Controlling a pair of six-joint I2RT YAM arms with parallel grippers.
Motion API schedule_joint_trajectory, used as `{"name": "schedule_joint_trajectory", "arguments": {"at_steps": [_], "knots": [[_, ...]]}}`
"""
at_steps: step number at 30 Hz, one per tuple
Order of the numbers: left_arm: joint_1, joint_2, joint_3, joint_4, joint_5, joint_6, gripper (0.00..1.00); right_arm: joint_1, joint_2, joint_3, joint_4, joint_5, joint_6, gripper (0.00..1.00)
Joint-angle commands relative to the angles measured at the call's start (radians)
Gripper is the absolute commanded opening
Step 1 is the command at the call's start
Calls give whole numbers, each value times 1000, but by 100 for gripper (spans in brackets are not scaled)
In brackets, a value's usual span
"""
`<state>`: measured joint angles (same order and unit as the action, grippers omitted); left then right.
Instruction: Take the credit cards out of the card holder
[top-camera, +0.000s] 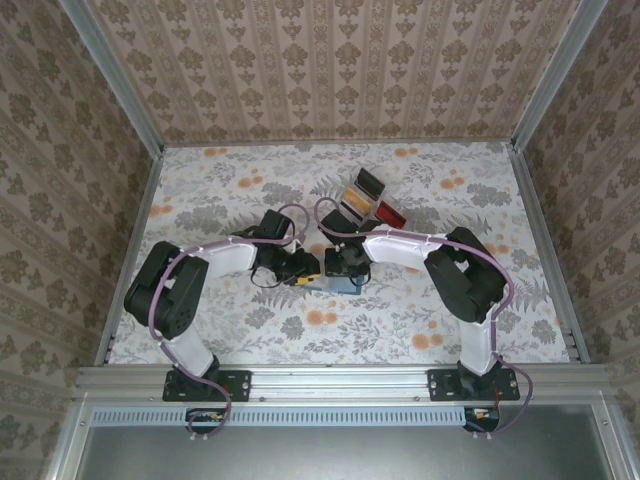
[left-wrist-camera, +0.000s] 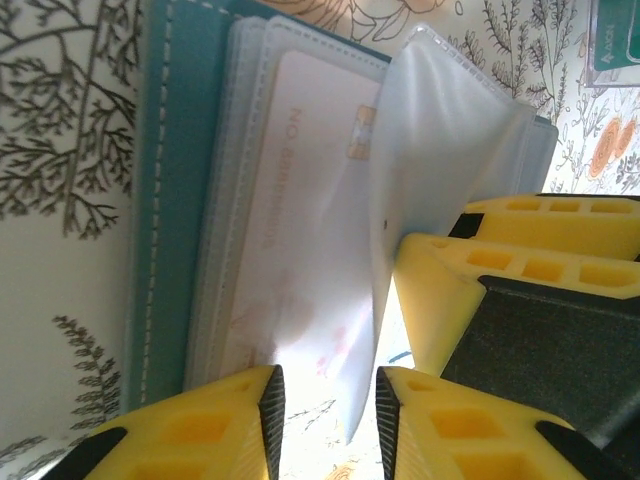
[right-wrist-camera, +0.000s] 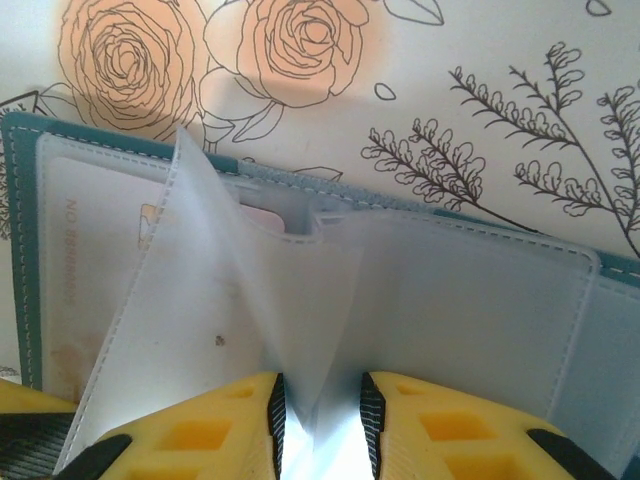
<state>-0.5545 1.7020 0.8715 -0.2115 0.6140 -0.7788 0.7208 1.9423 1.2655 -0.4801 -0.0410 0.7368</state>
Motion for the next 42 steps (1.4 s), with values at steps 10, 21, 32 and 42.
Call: {"name": "schedule_joint_trajectory", "arguments": {"at_steps": [10, 21, 32, 42], "knots": [[-10, 18, 41, 39, 23, 7, 13, -33, -98, -49, -10, -58, 13, 35], [-62, 6, 42, 185, 112, -45, 30, -85, -428, -251, 62, 19, 80, 55], [-145, 131, 148, 211, 98, -80, 58, -139, -610, -371, 66, 85, 113, 57], [-79, -20, 88, 99, -30, -28, 61, -128, -517, -337, 199, -120, 92, 52]]}}
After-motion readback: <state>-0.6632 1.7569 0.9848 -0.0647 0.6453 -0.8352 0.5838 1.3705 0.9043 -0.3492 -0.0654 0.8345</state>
